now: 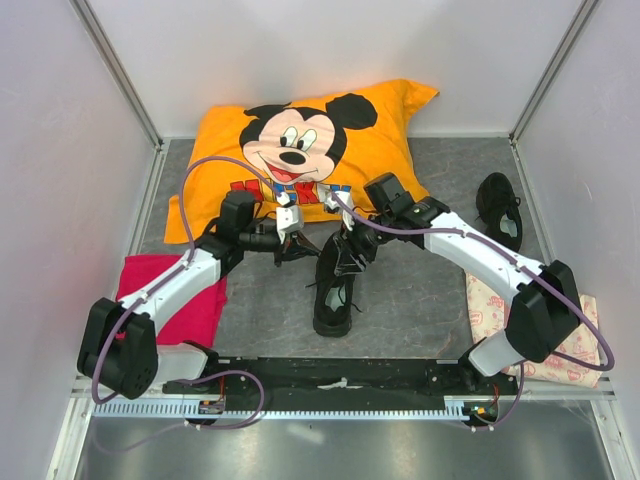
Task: Tie the shoes
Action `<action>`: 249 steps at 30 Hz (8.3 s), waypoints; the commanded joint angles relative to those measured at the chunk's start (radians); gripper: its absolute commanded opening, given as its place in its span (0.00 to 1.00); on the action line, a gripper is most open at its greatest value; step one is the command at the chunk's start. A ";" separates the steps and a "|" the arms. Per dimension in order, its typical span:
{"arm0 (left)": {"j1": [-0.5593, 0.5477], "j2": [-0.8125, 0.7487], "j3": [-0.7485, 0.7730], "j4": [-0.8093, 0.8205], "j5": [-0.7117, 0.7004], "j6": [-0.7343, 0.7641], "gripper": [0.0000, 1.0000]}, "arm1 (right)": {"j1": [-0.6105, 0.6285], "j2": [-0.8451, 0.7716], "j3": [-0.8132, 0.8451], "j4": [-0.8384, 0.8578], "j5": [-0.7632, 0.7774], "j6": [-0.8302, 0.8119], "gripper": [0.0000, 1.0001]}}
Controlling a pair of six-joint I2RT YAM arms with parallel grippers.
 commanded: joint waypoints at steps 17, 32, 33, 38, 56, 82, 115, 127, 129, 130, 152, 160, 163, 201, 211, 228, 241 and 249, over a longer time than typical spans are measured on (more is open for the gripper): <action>0.006 -0.008 -0.073 0.110 0.004 -0.073 0.02 | 0.052 0.037 -0.002 -0.214 0.085 -0.030 0.63; 0.035 -0.019 -0.089 0.119 0.007 -0.083 0.01 | 0.043 0.025 0.102 -0.331 0.177 -0.150 0.00; 0.038 -0.017 -0.090 0.119 0.008 -0.083 0.02 | 0.044 0.019 0.127 -0.336 0.200 -0.176 0.00; 0.047 -0.016 -0.096 0.113 0.005 -0.086 0.02 | 0.047 0.033 0.093 -0.320 0.201 -0.202 0.00; 0.103 0.056 -0.110 0.099 0.004 -0.100 0.01 | 0.047 0.008 -0.008 -0.142 0.205 -0.176 0.00; -0.141 -0.201 -0.304 0.446 -0.308 -0.316 0.71 | 0.046 -0.205 -0.247 0.284 0.117 0.129 0.00; -0.308 -0.091 -0.348 0.675 -0.682 -0.757 0.68 | 0.046 -0.165 -0.376 0.703 0.184 0.648 0.00; -0.308 -0.111 -0.363 0.615 -0.730 -0.723 0.05 | 0.041 -0.203 -0.386 0.660 0.207 0.645 0.00; -0.308 -0.111 -0.362 0.609 -0.728 -0.699 0.01 | 0.038 -0.206 -0.384 0.646 0.201 0.637 0.00; -0.308 -0.111 -0.363 0.607 -0.724 -0.689 0.01 | 0.037 -0.208 -0.382 0.639 0.200 0.632 0.00; -0.308 -0.074 -0.311 0.573 -0.471 -0.353 0.02 | -0.078 -0.086 -0.004 -0.203 -0.200 -0.971 0.58; -0.308 -0.062 -0.301 0.572 -0.452 -0.330 0.02 | -0.034 0.030 0.134 -0.400 -0.233 -1.149 0.54; -0.308 -0.056 -0.301 0.572 -0.444 -0.327 0.02 | -0.019 0.050 0.150 -0.398 -0.236 -1.149 0.51; -0.305 -0.042 -0.294 0.569 -0.426 -0.318 0.01 | 0.021 0.051 0.090 -0.274 -0.156 -1.187 0.33; -0.295 -0.051 -0.296 0.553 -0.446 -0.321 0.02 | 0.021 0.034 0.079 -0.277 -0.144 -1.190 0.00; -0.292 -0.164 -0.356 0.580 -0.547 -0.300 0.48 | -0.008 0.019 0.038 -0.063 -0.170 -0.649 0.00; -0.302 -0.102 -0.340 0.655 -0.633 -0.373 0.49 | -0.012 0.048 0.055 0.051 -0.145 -0.276 0.00; -0.311 -0.074 -0.330 0.672 -0.720 -0.401 0.46 | -0.012 0.051 0.041 0.092 -0.127 -0.133 0.00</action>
